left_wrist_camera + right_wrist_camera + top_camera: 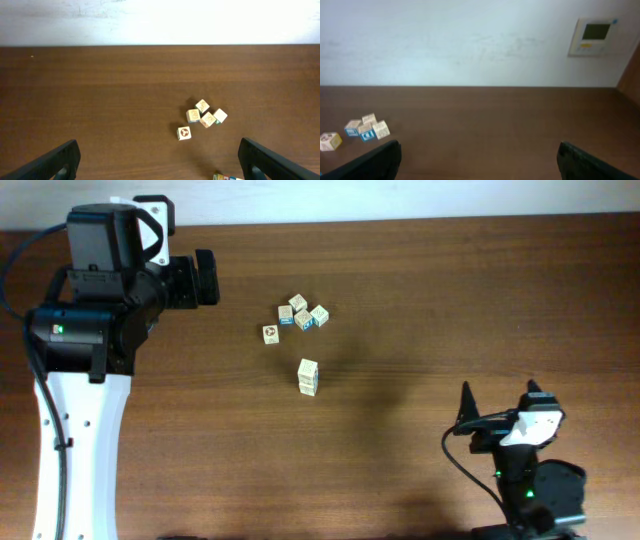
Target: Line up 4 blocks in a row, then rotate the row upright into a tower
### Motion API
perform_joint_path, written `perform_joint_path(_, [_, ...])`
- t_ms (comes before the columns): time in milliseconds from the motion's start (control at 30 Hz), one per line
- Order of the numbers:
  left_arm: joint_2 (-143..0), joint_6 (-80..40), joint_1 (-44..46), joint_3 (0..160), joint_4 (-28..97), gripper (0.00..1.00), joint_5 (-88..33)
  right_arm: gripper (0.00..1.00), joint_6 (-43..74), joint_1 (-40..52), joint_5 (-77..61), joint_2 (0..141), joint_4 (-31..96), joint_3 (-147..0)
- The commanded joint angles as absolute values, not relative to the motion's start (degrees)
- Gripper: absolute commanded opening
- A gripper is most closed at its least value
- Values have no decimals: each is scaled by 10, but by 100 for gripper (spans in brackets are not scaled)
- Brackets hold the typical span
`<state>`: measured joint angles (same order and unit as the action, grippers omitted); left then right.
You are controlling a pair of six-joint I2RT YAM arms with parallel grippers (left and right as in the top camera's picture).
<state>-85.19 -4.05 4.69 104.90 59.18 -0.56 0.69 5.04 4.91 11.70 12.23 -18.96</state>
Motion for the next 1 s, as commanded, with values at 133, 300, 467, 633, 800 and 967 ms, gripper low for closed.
perform_joint_path(133, [-852, -36, 43, 1052, 591, 99, -2, 99, 0, 40, 33, 2, 61, -14])
perform_joint_path(300, [-852, -36, 43, 1052, 591, 99, -2, 98, 0, 41, 32, 2, 44, -3])
perform_joint_path(467, [-852, -36, 43, 1052, 591, 99, -2, 98, 0, 41, 26, 2, 7, -3])
perform_joint_path(633, [-852, -36, 43, 1052, 591, 99, -2, 98, 0, 41, 17, 2, 45, -3])
perform_joint_path(800, [-852, -36, 43, 1052, 591, 99, -2, 98, 0, 41, 17, 2, 45, -3])
perform_joint_path(967, [-852, -36, 43, 1052, 591, 99, -2, 99, 0, 41, 17, 2, 45, -3])
